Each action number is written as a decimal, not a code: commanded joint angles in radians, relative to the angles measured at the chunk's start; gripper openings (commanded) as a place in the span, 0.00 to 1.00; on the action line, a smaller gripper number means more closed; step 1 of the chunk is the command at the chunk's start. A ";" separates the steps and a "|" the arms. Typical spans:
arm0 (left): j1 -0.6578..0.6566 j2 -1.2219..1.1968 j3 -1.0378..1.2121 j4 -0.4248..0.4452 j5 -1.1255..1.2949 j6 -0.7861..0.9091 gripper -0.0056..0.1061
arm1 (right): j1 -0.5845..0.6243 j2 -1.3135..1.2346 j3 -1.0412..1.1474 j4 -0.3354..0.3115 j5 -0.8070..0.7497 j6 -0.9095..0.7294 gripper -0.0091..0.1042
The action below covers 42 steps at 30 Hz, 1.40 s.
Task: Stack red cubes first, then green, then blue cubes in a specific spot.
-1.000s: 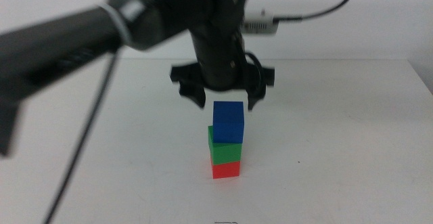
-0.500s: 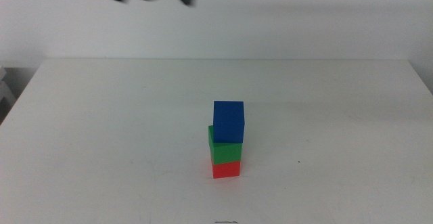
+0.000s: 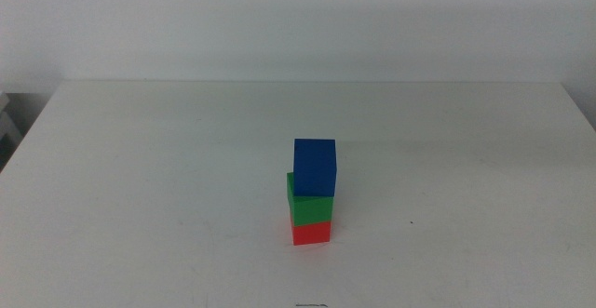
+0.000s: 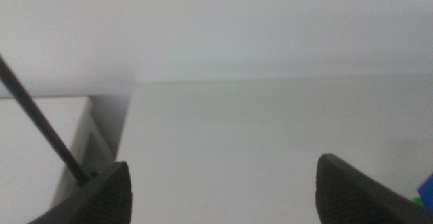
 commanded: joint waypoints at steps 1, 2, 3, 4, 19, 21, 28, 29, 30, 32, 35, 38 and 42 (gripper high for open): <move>0.028 -0.058 0.028 -0.013 -0.126 0.011 0.88 | -0.008 0.003 -0.022 -0.010 -0.071 -0.006 0.72; 0.029 -0.076 0.043 -0.011 -0.127 0.010 0.88 | -0.008 0.003 -0.022 -0.010 -0.071 -0.006 0.72; 0.029 -0.095 0.055 -0.008 -0.125 0.010 0.88 | -0.008 0.003 -0.022 -0.010 -0.071 -0.006 0.72; 0.029 -0.112 0.065 -0.007 -0.124 0.010 0.88 | -0.008 0.003 -0.022 -0.011 -0.071 -0.006 0.72; 0.029 -0.178 0.077 -0.007 -0.126 0.010 0.88 | -0.008 0.003 -0.009 -0.013 -0.074 -0.006 0.72; 0.029 -0.179 0.077 -0.007 -0.127 0.010 0.88 | -0.008 0.003 0.011 -0.016 -0.074 -0.006 0.72; 0.029 -0.220 0.142 -0.007 -0.273 0.010 0.88 | -0.008 -0.039 0.265 -0.162 -0.403 -0.006 0.72; 0.029 -0.239 0.182 -0.008 -0.331 0.010 0.88 | -0.012 -0.048 0.320 -0.173 -0.500 -0.006 0.72; 0.029 -0.259 0.219 -0.007 -0.392 0.010 0.88 | -0.017 -0.052 0.366 -0.179 -0.580 -0.006 0.72; 0.029 -0.305 0.319 -0.008 -0.505 0.010 0.88 | -0.042 -0.072 0.485 -0.180 -0.762 -0.006 0.72; 0.029 -0.372 0.477 -0.011 -0.617 0.010 0.88 | -0.122 -0.116 0.634 -0.172 -0.883 -0.006 0.72; 0.029 -0.434 0.629 -0.018 -0.703 0.010 0.88 | -0.244 -0.194 0.774 -0.127 -0.893 -0.006 0.72; 0.029 -0.515 0.830 -0.027 -0.809 0.010 0.88 | -0.423 -0.354 0.961 -0.031 -0.893 -0.006 0.72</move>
